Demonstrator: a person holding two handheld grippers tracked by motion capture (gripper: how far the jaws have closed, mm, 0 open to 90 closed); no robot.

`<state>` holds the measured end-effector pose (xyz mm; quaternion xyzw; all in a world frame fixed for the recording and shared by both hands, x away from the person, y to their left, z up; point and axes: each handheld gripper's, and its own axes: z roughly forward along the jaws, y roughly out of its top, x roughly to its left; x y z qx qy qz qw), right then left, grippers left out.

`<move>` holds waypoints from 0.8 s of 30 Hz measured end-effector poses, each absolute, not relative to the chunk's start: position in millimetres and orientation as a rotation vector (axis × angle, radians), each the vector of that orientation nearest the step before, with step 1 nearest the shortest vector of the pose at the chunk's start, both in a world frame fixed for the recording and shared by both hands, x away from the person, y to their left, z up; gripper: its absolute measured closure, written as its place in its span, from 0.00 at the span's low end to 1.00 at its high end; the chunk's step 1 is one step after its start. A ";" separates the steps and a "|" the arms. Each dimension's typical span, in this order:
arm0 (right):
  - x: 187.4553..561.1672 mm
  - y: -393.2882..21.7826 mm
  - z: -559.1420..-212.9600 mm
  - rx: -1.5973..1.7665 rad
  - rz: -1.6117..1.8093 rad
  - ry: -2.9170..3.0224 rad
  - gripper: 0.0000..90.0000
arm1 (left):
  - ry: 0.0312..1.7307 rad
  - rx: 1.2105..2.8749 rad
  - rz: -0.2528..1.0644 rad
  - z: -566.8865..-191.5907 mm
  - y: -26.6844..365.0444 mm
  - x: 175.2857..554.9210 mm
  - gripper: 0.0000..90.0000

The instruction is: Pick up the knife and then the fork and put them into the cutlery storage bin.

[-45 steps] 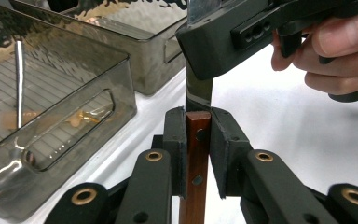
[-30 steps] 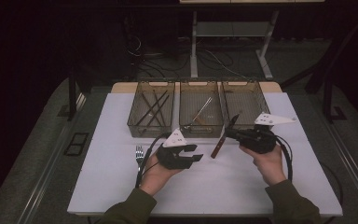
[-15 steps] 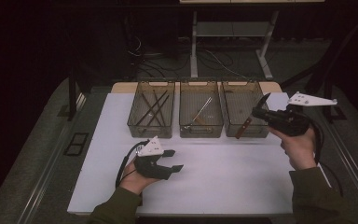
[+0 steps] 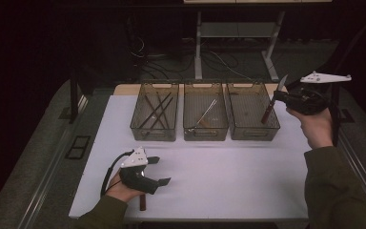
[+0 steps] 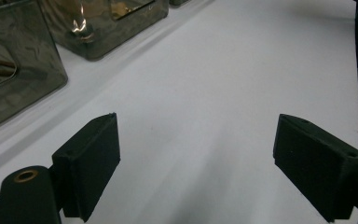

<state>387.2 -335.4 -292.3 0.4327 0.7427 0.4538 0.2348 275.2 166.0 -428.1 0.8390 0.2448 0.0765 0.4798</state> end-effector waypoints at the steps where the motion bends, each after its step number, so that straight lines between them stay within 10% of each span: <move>1: 390.5 -335.7 -295.4 1.196 1.225 2.042 1.00 | 0.601 2.045 0.193 -428.3 167.6 274.6 0.14; 24: 427.9 -334.4 -340.4 1.321 0.926 2.250 1.00 | 0.626 2.038 0.193 -432.2 170.1 277.6 0.03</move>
